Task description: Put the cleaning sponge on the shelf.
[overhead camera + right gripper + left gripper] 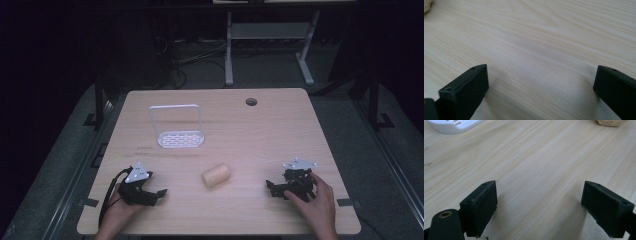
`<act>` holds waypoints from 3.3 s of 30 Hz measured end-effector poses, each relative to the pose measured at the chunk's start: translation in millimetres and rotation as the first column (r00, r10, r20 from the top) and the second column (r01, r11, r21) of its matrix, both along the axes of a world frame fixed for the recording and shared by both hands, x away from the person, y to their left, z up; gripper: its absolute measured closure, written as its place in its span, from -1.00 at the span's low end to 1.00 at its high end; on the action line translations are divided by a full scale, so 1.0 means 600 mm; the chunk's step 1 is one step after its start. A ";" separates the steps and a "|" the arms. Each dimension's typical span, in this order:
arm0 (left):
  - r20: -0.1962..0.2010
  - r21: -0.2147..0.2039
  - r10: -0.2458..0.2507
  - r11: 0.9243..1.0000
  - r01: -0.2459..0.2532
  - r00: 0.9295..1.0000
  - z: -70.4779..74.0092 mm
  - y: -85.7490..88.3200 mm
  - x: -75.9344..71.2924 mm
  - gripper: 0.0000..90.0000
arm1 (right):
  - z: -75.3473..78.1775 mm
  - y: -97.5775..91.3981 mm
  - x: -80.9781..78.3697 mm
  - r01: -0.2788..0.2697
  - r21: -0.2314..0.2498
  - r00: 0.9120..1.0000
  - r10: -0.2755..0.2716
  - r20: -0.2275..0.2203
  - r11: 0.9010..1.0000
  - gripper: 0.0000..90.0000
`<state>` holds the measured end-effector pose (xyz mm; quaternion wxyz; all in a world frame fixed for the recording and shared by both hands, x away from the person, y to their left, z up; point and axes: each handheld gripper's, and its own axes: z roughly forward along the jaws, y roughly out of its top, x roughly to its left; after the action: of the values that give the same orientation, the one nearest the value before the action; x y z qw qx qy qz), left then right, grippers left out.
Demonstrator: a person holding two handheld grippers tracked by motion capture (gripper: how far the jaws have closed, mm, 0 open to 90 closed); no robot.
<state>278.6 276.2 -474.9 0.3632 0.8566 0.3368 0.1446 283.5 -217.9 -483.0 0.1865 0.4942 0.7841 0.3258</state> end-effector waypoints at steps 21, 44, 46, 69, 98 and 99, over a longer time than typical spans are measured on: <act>-0.034 0.017 -0.046 0.999 0.046 0.998 0.016 -0.022 0.002 -0.70 | 0.000 0.000 0.000 -0.001 -0.001 1.000 0.001 0.000 1.000 -1.00; -0.043 0.009 -0.110 0.994 0.110 0.993 0.047 -0.058 0.017 -0.69 | 0.000 0.000 0.000 0.001 0.001 1.000 -0.001 -0.003 1.000 -1.00; -0.040 0.003 -0.114 0.993 0.114 0.993 0.052 -0.062 0.019 -0.69 | 0.000 0.000 0.000 0.001 0.001 1.000 -0.001 -0.004 1.000 -1.00; -0.033 -0.009 -0.177 0.984 0.176 0.984 0.073 -0.102 0.037 -0.69 | 0.000 0.000 0.000 -0.001 -0.002 1.000 0.001 0.002 1.000 -1.00; -0.028 -0.006 -0.247 0.969 0.247 0.969 0.088 -0.146 0.054 -0.70 | 0.000 0.000 0.000 -0.003 -0.002 1.000 0.003 0.003 1.000 -1.00; -0.028 -0.005 -0.249 0.969 0.249 0.968 0.088 -0.148 0.055 -0.70 | 0.000 0.000 0.000 -0.003 -0.002 1.000 0.003 0.003 1.000 -1.00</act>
<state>311.6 187.6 -421.9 0.3743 0.8937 0.2321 0.0852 283.6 -218.2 -483.2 0.1876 0.4925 0.7848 0.3260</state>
